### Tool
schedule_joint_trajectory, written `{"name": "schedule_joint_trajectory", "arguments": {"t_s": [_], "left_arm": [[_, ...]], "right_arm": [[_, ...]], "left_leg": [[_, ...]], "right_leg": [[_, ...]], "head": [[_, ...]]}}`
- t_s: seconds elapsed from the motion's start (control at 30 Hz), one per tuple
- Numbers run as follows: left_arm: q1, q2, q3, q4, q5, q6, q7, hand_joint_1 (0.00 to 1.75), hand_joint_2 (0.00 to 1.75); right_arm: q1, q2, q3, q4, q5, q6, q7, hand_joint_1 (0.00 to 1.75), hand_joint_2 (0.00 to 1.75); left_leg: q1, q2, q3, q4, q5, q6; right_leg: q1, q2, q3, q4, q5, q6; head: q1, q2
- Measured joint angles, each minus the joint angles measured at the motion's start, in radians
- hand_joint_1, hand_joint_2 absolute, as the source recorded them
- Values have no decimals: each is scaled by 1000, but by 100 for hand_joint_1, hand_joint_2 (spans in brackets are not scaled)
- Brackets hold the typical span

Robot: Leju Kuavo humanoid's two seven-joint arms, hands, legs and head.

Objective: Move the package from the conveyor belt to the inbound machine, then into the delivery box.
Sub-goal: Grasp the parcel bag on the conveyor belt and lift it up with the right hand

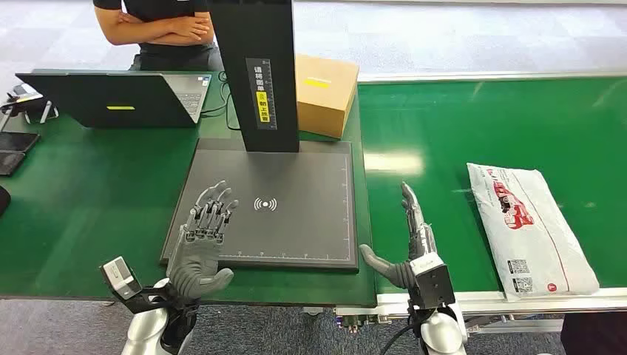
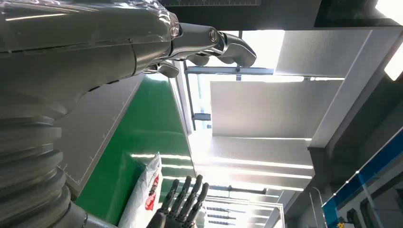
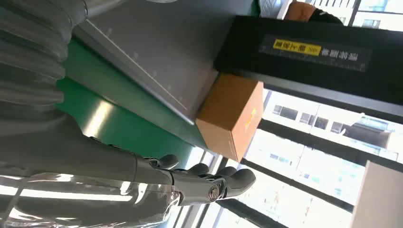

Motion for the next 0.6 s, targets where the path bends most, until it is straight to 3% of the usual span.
{"name": "schedule_joint_trajectory", "arguments": {"t_s": [0.17,0.27,0.43,0.6], "left_arm": [[2,1,0,0,0,0,-5,0,175],[0,3,-1,4,4,0,-17,0,175],[-16,15,-4,19,35,4,-34,0,175],[-26,27,-11,32,51,16,-37,0,175]], "right_arm": [[-30,-13,-9,19,23,-18,-2,0,175],[-57,-32,-19,37,98,-90,-2,0,175],[-159,-115,-69,115,221,-258,-5,0,175],[-269,-186,-141,203,194,-332,29,0,175]], "left_leg": [[0,0,0,0,0,0],[0,0,0,0,0,0],[-1,0,-1,1,0,0],[-1,0,-1,2,1,1]], "right_leg": [[0,0,0,0,0,0],[0,0,0,0,0,0],[-1,0,0,0,1,2],[-1,0,0,0,2,3]], "head": [[0,0],[0,0],[0,0],[0,0]]}}
